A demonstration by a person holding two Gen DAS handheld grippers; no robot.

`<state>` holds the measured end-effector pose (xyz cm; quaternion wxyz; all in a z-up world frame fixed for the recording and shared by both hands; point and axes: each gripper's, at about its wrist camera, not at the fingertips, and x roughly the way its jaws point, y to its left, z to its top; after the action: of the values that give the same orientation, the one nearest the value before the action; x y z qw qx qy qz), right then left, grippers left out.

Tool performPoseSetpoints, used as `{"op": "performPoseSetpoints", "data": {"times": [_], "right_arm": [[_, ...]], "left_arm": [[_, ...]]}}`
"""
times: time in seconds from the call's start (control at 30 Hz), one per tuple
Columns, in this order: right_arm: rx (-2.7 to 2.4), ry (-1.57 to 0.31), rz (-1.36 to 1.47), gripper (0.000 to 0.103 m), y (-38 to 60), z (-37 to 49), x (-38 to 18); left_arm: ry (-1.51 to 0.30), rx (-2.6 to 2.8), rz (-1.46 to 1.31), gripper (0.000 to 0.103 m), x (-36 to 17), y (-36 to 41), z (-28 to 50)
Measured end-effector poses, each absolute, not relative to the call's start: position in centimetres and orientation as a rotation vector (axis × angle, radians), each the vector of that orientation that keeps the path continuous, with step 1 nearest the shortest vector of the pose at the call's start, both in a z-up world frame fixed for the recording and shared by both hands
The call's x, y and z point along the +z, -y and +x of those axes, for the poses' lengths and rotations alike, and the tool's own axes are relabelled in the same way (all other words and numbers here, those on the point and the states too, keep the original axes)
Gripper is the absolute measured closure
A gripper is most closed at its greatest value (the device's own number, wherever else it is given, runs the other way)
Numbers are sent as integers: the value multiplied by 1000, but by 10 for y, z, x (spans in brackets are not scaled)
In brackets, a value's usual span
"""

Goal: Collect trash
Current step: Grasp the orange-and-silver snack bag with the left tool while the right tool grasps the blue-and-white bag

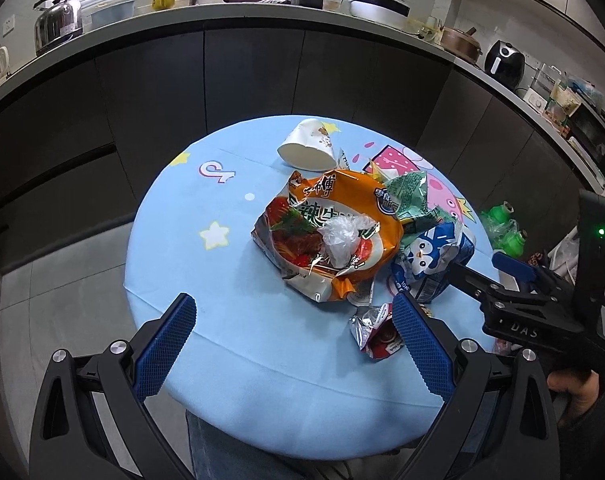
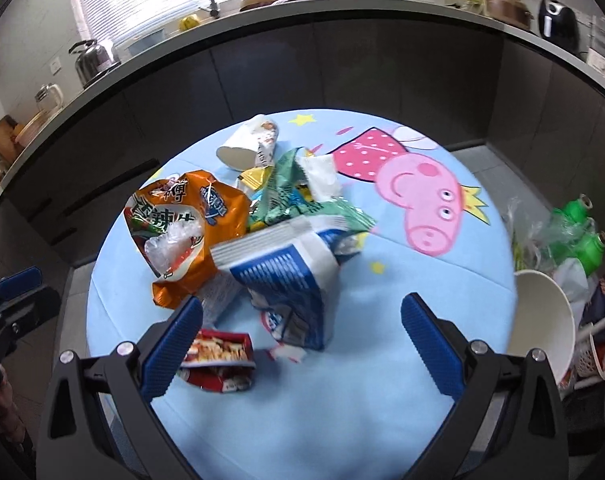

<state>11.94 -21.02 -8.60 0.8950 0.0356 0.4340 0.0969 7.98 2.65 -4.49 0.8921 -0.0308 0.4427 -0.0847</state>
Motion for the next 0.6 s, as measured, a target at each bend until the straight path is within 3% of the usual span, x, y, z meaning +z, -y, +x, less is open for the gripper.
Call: {"op": "performPoseSetpoints", "data": {"times": [0.03,0.07,0.1,0.13,0.17,0.3,0.43,0.6], "right_arm": [[211,-896,72,6,208,124,-89],[217,-896,76,15,207,127,-91],[226,-899,87,30,208,129,-93],[239,-899,100,37,209,129,-94],[245,-902,107,54,210,129,-94],[251,-891,124,63,219,120,-89],[249,-857,133,64,230,102,-76],[232,-840,136,63,235,91,-67]], "left_arm": [[-931,-188,-70,9,-48,-28,83],[-940,-202,-74,12,-50,-29,87],[-950,-219,-76,16,-52,-29,92],[-958,-230,-78,17,-53,-31,96],[-965,-242,-84,21,-54,-32,102],[-986,-302,-116,37,-53,-35,125],[-968,-321,-91,39,-50,-36,156],[-1083,-414,-162,46,-69,-36,208]]}}
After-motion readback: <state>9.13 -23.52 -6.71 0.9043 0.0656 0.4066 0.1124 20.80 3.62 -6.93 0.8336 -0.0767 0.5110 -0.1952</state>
